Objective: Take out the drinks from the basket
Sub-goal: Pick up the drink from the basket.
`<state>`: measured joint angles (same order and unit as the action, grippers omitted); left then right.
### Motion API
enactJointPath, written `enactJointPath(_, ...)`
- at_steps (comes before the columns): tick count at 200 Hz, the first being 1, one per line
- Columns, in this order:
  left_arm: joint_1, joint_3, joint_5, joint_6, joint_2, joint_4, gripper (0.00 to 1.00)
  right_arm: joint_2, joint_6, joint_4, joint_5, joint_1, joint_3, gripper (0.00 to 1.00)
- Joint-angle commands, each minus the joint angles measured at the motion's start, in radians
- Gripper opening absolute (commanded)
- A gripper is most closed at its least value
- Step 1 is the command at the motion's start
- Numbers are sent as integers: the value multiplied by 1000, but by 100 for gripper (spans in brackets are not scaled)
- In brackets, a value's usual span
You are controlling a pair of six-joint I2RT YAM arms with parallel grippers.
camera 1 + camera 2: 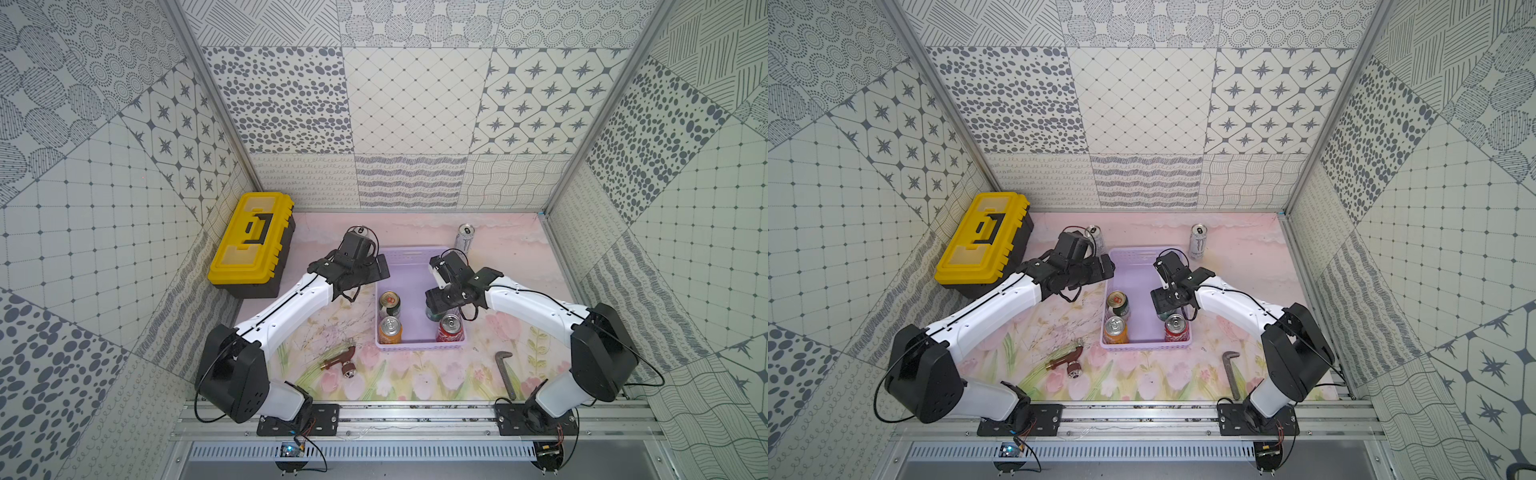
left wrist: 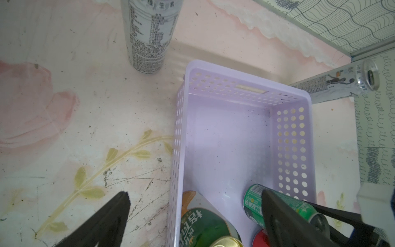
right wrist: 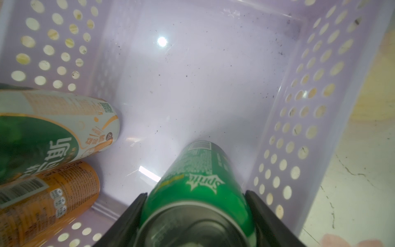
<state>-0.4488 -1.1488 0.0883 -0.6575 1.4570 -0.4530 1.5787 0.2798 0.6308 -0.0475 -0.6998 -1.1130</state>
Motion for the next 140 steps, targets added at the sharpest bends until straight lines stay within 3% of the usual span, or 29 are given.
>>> enactJointPath(1, -1, -11, -13, -7, 8, 31, 100, -28, -1, -39, 25, -9, -21, 58)
enactJointPath(69, -1, -6, -11, -7, 0, 31, 100, -153, -15, -47, 6, -18, -115, 54)
enactJointPath(104, -1, -6, -10, -7, -1, 34, 100, -221, -26, -18, -68, -11, -171, 54)
enactJointPath(140, -1, -2, -23, -6, 2, 41, 100, -264, 17, -11, -95, 99, -199, 53)
